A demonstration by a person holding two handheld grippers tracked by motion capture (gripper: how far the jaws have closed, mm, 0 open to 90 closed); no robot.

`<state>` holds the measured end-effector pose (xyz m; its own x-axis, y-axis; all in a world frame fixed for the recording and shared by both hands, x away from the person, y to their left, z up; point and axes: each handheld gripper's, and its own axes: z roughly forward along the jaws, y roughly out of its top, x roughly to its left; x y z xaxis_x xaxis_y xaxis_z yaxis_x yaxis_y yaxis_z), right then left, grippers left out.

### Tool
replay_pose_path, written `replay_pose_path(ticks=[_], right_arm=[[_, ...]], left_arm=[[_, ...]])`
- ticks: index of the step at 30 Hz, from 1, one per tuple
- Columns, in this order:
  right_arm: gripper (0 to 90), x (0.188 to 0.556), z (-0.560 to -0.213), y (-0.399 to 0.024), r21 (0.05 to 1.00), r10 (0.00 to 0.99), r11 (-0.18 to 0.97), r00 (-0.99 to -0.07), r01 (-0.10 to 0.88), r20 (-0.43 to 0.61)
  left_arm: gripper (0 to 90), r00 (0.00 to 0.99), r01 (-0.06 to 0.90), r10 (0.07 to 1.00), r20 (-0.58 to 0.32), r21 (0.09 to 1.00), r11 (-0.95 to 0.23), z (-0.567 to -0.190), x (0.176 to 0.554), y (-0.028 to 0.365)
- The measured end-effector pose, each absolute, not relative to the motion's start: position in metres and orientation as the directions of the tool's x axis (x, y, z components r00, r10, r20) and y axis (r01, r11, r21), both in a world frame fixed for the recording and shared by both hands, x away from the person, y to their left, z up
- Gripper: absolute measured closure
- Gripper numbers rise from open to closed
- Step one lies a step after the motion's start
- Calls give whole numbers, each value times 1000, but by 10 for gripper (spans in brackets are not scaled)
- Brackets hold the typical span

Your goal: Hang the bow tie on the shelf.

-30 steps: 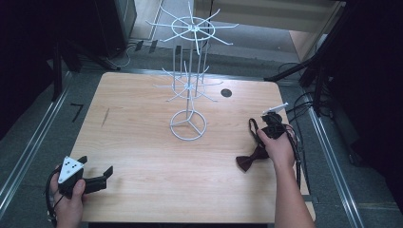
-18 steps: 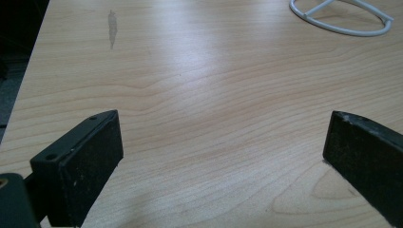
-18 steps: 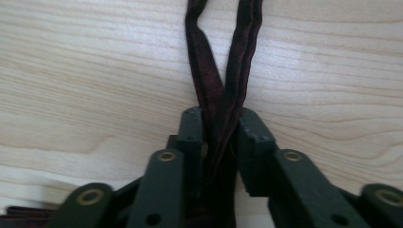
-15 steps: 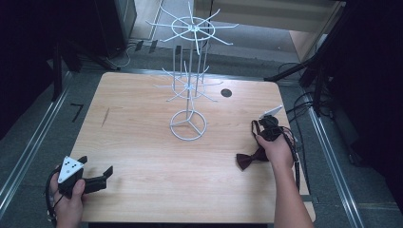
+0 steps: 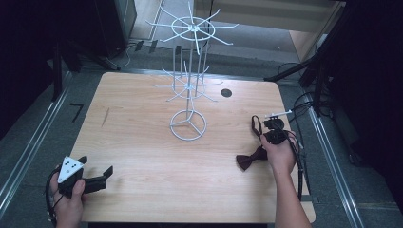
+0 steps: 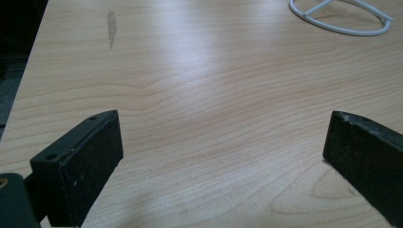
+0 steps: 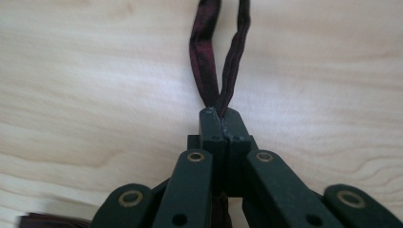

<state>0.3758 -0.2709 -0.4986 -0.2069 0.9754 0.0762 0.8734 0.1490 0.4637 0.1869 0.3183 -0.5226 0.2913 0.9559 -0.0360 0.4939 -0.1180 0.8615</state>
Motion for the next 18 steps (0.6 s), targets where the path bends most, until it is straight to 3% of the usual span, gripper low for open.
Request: replay_pose_path(ticks=[9,18], right_arm=[[900,357,-468,-258,685,963,127,-256,717,89],[900,345,-448,-236,781,940,126,-325,612,103]], left_arm=[[1,292,493,956,-34,862,-120,-523,187,318],[2,292,493,956,-35,862,-119,-523,187,318]])
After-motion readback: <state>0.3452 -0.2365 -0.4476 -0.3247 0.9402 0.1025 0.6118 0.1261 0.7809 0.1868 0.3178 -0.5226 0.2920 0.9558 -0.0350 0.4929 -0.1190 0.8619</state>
